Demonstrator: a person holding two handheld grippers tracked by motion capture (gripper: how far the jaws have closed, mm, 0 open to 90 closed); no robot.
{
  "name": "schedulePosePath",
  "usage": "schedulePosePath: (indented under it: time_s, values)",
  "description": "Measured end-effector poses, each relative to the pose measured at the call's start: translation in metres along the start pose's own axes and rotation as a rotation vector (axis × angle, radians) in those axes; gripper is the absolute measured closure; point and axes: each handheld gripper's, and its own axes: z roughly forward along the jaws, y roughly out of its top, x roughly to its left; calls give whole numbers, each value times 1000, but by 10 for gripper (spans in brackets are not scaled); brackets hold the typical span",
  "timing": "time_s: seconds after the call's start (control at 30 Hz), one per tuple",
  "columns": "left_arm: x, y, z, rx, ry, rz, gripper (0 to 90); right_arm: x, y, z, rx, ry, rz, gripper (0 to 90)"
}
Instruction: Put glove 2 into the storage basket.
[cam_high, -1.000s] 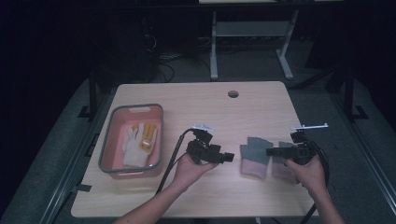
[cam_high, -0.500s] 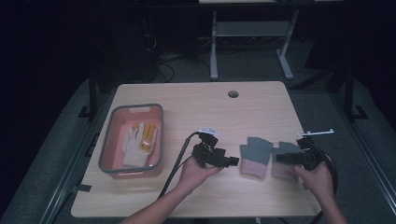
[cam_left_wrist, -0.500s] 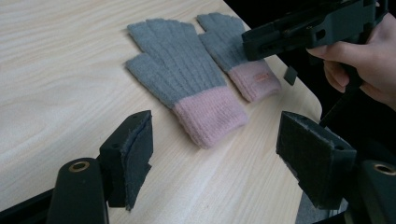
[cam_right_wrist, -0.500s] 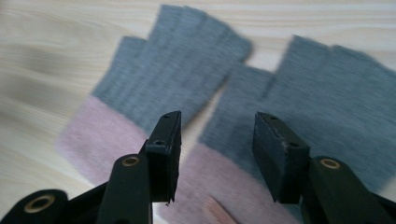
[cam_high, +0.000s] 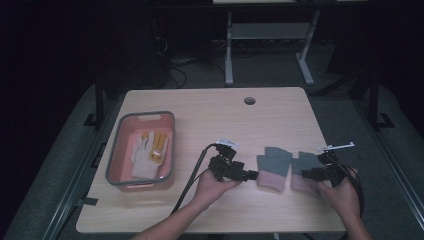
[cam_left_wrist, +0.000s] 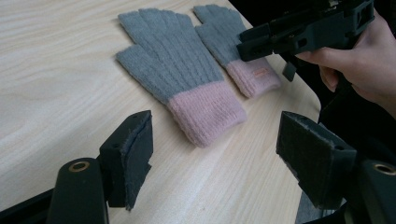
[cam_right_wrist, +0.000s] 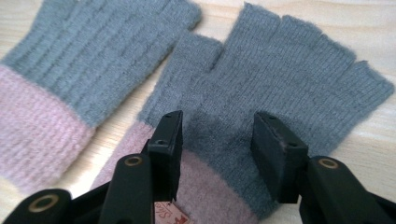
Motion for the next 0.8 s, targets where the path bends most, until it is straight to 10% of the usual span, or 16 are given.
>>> schedulePosePath:
  time_s: [0.47, 0.8]
  values:
    - [-2, -4, 3, -4, -7, -1, 271, 9, 3, 6, 14, -96, -56, 797]
    - [1, -5, 0, -15, 5, -13, 272, 4, 1, 2, -11, -42, 9, 859]
